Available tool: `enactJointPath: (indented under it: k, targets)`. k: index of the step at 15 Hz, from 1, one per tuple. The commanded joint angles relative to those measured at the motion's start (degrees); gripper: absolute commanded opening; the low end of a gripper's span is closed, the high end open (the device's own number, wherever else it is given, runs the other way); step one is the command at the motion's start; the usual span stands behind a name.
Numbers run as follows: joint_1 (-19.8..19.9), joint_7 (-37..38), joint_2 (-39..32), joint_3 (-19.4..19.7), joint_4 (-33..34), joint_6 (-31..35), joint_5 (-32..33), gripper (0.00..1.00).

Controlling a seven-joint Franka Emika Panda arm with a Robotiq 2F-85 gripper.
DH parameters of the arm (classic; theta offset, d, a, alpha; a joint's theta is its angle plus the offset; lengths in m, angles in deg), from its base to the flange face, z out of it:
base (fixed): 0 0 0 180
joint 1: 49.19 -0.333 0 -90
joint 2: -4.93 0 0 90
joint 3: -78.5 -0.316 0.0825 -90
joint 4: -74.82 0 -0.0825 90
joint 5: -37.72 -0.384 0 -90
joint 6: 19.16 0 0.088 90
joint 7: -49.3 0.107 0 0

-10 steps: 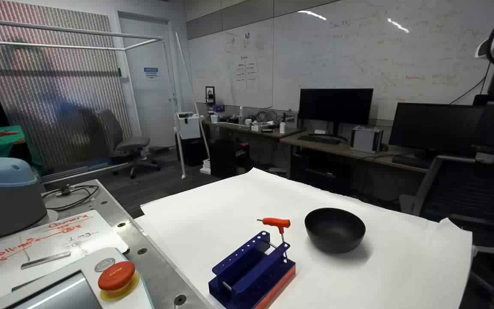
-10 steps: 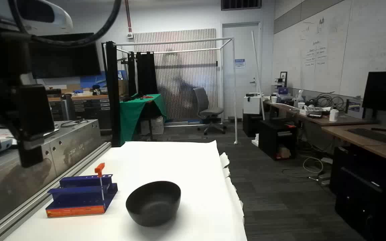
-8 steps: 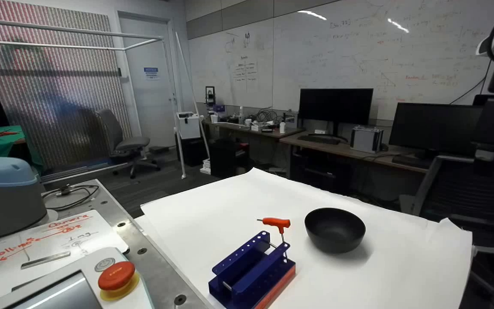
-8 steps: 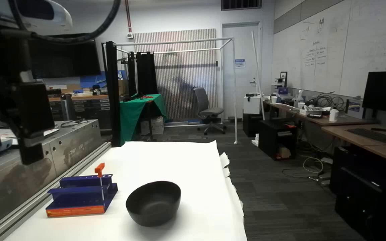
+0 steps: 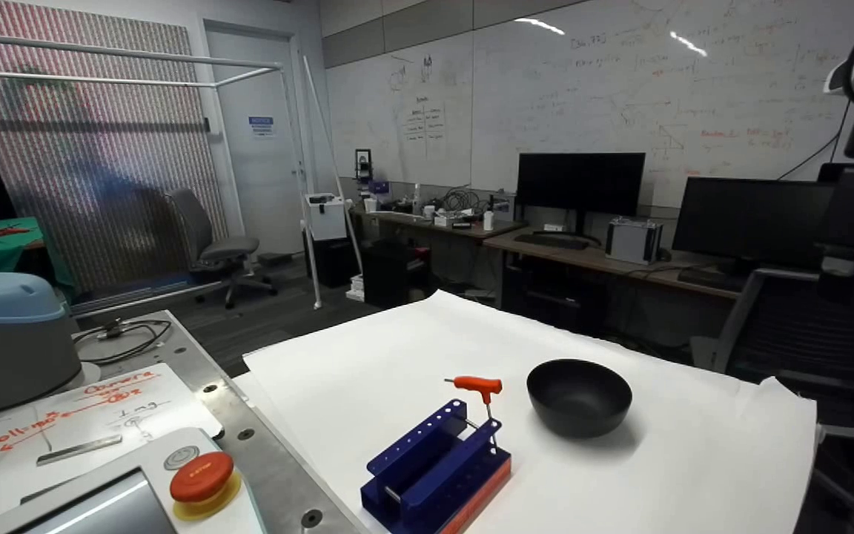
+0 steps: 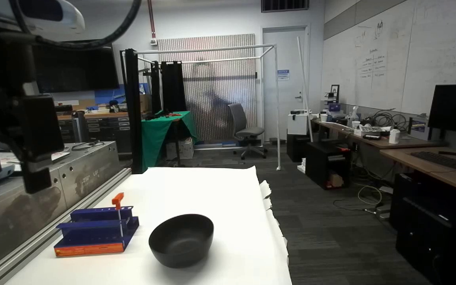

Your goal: Put the metal object with the orange handle in the black bowl

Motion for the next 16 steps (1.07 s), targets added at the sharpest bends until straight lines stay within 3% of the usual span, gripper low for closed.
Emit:
enactJointPath:
  k: [1,6,10,13,16]
  targets:
    - [0.48,0.85,-0.98,-0.97,0.89,0.97,-0.43,1.00]
    - [-0.11,6.94,-17.21,-9.29,8.58,16.09,1.27,1.00]
    - [3.53,11.50,-30.86,-16.84,15.37,28.54,8.69,1.00]
    - [3.45,19.87,-41.37,-17.07,22.77,31.42,21.71,1.00]
    - [0.29,25.32,-49.75,-13.37,30.28,28.91,31.73,1.00]
